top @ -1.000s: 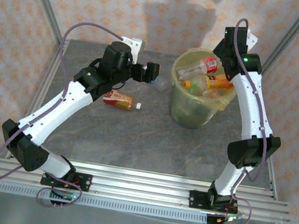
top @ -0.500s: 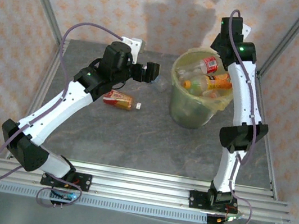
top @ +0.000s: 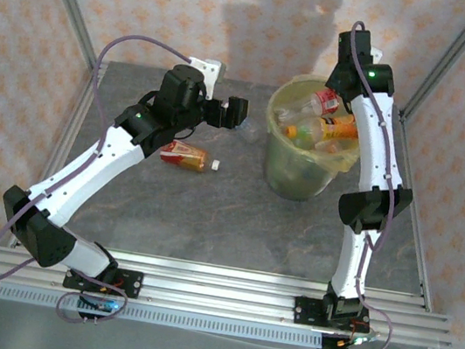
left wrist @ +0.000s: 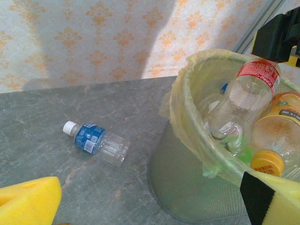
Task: Put the plastic bottles in the bin
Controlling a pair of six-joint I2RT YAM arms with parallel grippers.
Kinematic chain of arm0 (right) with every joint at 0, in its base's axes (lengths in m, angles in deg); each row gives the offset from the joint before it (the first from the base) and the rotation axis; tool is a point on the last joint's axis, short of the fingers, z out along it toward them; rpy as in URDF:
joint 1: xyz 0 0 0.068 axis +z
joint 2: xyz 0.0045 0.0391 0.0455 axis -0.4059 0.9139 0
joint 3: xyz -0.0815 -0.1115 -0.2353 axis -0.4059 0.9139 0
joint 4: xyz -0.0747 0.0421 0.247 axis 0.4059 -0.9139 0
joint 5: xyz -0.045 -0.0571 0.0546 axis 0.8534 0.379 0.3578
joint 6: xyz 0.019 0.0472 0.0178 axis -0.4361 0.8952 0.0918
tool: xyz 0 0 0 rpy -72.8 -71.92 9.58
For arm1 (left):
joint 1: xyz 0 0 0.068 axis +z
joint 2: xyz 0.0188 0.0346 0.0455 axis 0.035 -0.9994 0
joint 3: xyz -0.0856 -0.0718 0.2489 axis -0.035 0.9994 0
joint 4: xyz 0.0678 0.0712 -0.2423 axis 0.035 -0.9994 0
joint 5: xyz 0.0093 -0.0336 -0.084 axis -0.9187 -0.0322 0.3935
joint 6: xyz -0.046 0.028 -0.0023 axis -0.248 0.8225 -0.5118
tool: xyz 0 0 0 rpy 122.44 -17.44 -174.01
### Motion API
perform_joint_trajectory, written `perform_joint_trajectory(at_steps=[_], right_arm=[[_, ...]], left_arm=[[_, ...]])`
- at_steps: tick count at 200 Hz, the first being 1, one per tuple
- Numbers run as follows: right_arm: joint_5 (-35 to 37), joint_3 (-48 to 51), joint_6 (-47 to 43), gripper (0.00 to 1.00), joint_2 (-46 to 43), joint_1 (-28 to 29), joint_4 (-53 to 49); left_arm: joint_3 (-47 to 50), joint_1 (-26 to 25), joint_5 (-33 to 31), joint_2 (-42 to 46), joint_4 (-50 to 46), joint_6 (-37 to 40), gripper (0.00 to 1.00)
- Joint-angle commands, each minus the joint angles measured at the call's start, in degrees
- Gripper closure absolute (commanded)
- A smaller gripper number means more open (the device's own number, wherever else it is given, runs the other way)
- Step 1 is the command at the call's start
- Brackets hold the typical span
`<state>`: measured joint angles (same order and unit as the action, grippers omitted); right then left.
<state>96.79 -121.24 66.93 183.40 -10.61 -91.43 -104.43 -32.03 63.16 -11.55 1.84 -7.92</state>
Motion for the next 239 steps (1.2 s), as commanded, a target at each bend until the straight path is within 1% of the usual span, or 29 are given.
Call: perform_joint_trajectory(at_steps=[1,34,56,72,95,121,141,145,175,192,219,239], right_arm=[[-1.0,0.5,-0.5,0.41,-1.0,0.0,-3.1],[-2.6,0.7,-0.2,0.41,-1.4,0.0,-3.3],[-3.8,0.2,-0.1,0.39,-2.2,0.0,-3.0],[-4.4,-0.2,-0.1,0.33,-2.9,0.0,-2.9],[-5.0,-1.9,-0.5,0.24,-3.8,0.0,-3.0],[-5.8,-2.9,-1.1,0.14,-5.3,0.0,-3.4],[-7.1,-2.8,-1.6,0.05,-6.9,0.3,-3.4],[-7.2,-2.7,-1.8,0.00,-7.2,0.4,-3.6],[-7.2,-0.9,-3.3,0.01,-10.3,2.2,-2.9],[-6.9,0.7,-4.2,0.01,-12.0,3.4,-2.5],[-6.4,5.3,-4.8,0.01,-15.5,5.0,-0.4],[-5.9,8.7,-5.0,0.01,-18.0,5.8,1.5]], left_arm=[[-1.0,-0.2,-1.3,-0.6,-0.1,0.0,0.00],[-1.1,-0.1,-2.6,-0.9,-0.5,0.0,0.00],[-2.0,0.1,-5.6,-1.3,-2.8,-0.5,0.00],[-2.9,0.7,-8.5,-1.7,-5.9,-1.9,0.00],[-2.3,2.9,-12.0,-1.3,-10.4,-7.6,0.00],[2.9,5.9,-13.3,1.3,-12.0,-16.4,0.00],[8.1,7.0,-15.0,3.0,-12.1,-23.7,0.00],[9.2,7.2,-15.1,3.2,-12.1,-24.9,0.00],[16.4,9.0,-14.0,2.9,-11.4,-34.5,0.00],[19.8,9.4,-14.9,2.3,-10.0,-39.2,0.00],[22.1,10.3,-17.1,-0.1,-9.6,-45.5,0.00],[22.8,10.9,-15.8,-2.7,-8.0,-48.4,0.00]])
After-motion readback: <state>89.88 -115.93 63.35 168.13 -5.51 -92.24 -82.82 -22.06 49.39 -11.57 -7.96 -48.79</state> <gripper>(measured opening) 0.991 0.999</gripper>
